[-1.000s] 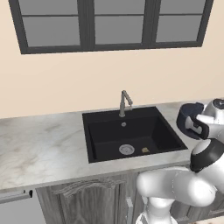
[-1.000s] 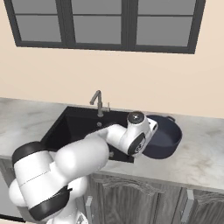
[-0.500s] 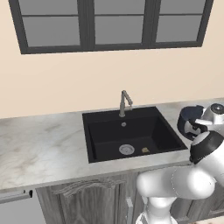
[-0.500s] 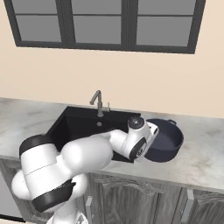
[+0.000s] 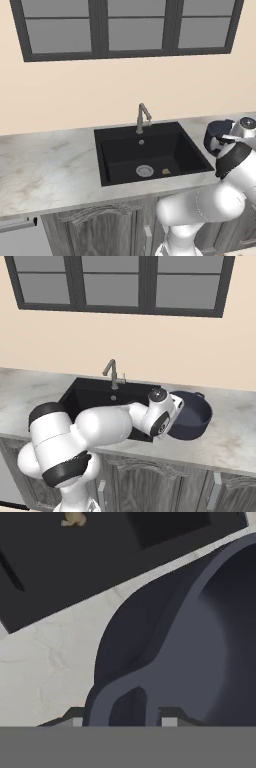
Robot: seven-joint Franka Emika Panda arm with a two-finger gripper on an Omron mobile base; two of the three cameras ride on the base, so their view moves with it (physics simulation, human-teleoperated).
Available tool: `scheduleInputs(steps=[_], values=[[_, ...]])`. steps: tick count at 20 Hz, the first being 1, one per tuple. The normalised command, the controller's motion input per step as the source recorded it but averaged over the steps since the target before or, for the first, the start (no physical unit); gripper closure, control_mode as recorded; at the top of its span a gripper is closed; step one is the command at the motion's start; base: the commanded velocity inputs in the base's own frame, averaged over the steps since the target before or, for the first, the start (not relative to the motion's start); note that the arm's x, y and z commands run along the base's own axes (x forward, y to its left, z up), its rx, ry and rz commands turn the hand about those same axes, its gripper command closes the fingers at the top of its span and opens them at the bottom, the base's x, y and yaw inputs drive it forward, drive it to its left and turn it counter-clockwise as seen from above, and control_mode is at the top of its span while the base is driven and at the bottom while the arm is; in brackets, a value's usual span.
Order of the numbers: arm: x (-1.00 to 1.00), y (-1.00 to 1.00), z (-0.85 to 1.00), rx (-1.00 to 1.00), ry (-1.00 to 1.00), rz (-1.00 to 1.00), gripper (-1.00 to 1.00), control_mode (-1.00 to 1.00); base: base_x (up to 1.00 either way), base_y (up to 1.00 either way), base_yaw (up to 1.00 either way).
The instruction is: Dump the garlic from the pot into the sink. Then turn on the water and wash the garlic. Then turn off the water and put the garlic back in the pot.
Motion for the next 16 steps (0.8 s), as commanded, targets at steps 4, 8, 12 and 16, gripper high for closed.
scheduleInputs(steps=[4, 8, 12, 16], values=[[0.00, -0.01, 0.00, 0.00, 0.00, 0.00, -1.00, -1.00, 0.00, 0.00, 0.00], [-0.04, 0.00, 0.00, 0.01, -0.02, 0.00, -1.00, -1.00, 0.00, 0.00, 0.00], [-0.07, 0.00, 0.37, 0.00, 0.00, -0.02, -1.00, -1.00, 0.00, 0.00, 0.00], [-0.02, 0.03, 0.73, 0.00, 0.00, -0.03, -1.00, -1.00, 0.00, 0.00, 0.00]])
